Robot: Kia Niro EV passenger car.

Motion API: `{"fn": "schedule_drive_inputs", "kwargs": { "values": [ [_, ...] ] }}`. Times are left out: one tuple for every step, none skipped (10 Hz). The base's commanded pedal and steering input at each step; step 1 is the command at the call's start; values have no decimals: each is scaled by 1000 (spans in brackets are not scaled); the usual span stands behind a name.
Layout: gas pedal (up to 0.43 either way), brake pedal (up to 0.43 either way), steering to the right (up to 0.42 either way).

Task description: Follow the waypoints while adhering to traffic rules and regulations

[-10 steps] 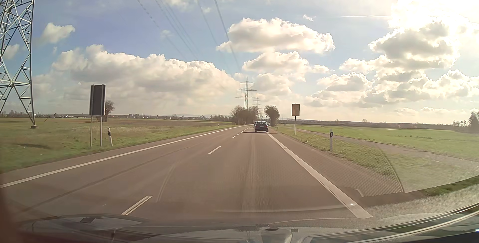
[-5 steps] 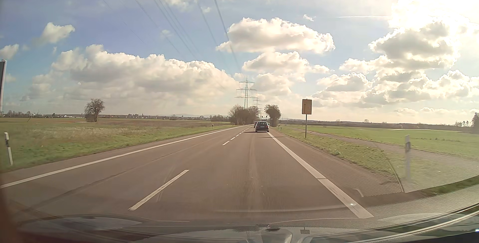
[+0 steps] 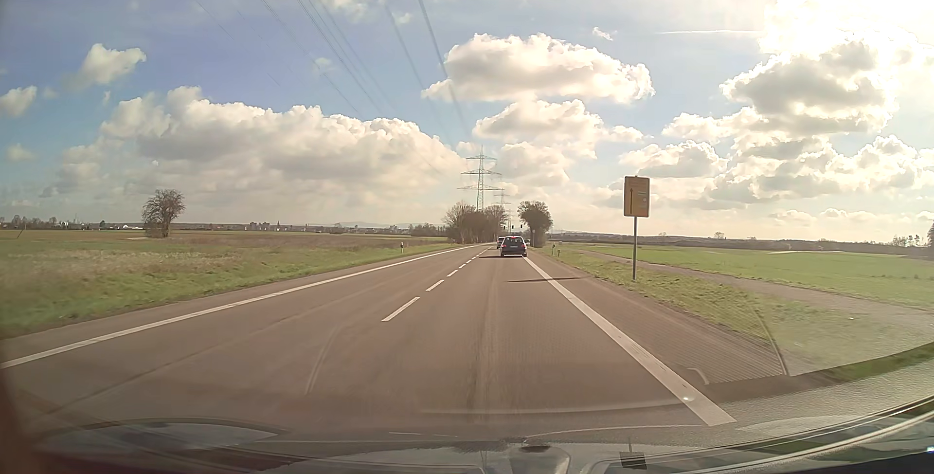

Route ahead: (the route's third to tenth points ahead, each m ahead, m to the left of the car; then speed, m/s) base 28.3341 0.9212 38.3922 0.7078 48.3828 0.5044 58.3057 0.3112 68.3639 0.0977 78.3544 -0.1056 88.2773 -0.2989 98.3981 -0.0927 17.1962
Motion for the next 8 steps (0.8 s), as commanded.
{"fn": "schedule_drive_inputs", "kwargs": {
  "values": [
    [157,0,-1],
    [157,0,-1],
    [157,0,0],
    [157,0,2],
    [157,0,5],
    [157,0,5],
    [157,0,5],
    [157,0,5]
  ]
}}
